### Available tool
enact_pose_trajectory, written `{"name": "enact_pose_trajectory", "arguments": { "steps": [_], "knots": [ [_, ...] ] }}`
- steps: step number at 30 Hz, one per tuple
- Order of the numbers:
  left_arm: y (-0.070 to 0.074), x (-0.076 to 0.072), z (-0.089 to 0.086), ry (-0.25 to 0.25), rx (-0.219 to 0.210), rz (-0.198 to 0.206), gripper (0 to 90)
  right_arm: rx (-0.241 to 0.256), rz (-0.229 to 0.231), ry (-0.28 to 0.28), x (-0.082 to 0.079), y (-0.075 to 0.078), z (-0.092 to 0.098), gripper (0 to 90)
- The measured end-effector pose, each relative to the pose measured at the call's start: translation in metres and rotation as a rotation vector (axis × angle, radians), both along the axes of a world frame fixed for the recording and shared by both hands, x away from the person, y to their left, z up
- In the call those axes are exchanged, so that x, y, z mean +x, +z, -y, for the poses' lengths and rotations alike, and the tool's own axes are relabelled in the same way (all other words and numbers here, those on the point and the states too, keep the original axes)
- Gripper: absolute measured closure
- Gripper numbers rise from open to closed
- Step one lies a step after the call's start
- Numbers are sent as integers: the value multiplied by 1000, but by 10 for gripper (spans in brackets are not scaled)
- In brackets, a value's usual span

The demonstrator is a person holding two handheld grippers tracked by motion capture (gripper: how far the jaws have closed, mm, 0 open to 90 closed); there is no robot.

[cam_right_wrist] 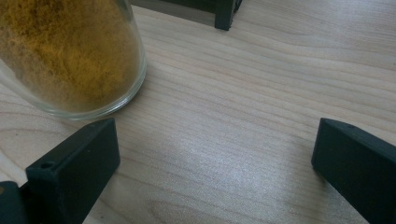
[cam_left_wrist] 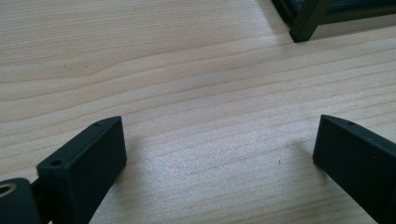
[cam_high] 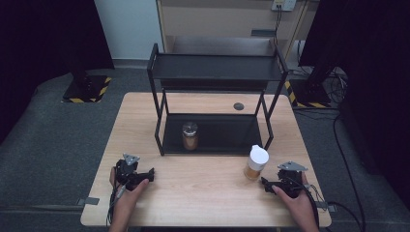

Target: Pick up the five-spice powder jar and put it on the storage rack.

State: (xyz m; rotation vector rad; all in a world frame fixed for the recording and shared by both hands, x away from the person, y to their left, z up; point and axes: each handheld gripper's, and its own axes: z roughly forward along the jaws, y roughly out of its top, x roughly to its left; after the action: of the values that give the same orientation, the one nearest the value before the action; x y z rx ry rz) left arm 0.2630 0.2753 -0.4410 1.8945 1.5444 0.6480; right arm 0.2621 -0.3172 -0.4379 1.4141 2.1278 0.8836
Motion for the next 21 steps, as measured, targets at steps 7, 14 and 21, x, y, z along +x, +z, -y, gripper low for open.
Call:
{"name": "enact_pose_trajectory", "arguments": {
  "steps": [7,14,21],
  "knots": [
    [0,0,0,-1,1,-1,10,1,0,4,0,0,1,15],
    [0,0,0,-1,1,0,10,2,-2,-3,0,0,-1,14],
    [0,0,0,0,1,0,10,2,-3,-5,0,0,-1,14]
  ]
}}
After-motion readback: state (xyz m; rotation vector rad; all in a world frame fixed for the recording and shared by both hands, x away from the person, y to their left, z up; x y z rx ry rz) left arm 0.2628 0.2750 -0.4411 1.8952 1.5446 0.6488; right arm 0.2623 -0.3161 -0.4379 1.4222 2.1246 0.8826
